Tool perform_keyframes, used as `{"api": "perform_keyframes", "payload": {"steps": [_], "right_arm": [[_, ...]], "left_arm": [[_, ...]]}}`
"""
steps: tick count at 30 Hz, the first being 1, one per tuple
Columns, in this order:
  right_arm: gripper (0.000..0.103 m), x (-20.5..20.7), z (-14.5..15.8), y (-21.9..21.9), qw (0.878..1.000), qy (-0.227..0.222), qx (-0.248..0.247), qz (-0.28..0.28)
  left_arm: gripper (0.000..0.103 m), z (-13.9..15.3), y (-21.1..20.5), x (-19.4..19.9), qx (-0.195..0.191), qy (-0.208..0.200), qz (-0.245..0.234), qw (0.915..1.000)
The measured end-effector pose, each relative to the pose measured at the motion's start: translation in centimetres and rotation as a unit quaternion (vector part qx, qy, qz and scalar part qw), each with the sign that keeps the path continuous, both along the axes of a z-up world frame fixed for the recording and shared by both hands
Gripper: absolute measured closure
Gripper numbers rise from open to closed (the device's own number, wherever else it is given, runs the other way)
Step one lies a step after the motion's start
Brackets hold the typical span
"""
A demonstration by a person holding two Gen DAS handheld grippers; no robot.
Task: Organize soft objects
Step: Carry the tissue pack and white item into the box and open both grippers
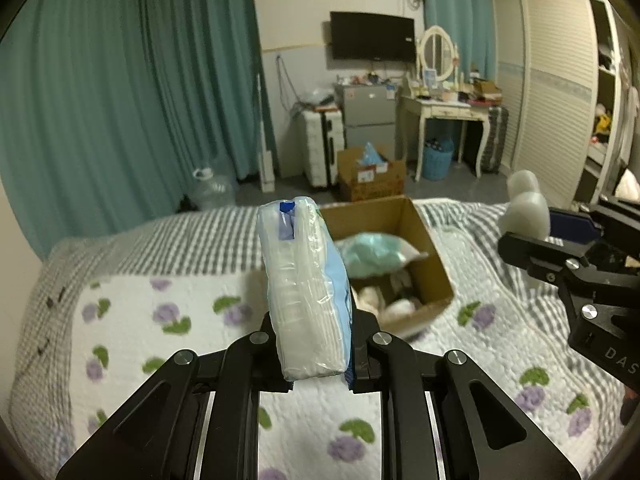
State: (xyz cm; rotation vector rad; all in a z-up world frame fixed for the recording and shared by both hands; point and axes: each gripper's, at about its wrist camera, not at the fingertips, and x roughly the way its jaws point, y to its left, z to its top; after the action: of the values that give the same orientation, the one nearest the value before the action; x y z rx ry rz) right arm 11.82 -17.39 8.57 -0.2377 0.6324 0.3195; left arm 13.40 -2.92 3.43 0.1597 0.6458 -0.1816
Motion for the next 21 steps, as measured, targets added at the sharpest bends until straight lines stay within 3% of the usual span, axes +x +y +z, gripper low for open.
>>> {"api": "perform_keyframes", "payload": {"steps": [5,14,21], "right_arm": [[0.073,4.5,-0.4,0.4,1.0,-0.002,0.0,-0.006],[0.073,15.0,-6.5,0.5,0.999,0.028,-0.016,-0.037],[0.072,19.8,-10.1,-0.3,0.997,0.052,0.01,-0.05]], "left_arm": [[0.086,-1.7,-0.9,5.2,0.001,0.009,-0.016,0.9998],[0.086,-7.8,-0.8,14.1,0.016,0.05,-0.01,0.9986],[0.081,-9.9,-1.5,15.6,0.046,0.04,-0.012,0.9981]]}}
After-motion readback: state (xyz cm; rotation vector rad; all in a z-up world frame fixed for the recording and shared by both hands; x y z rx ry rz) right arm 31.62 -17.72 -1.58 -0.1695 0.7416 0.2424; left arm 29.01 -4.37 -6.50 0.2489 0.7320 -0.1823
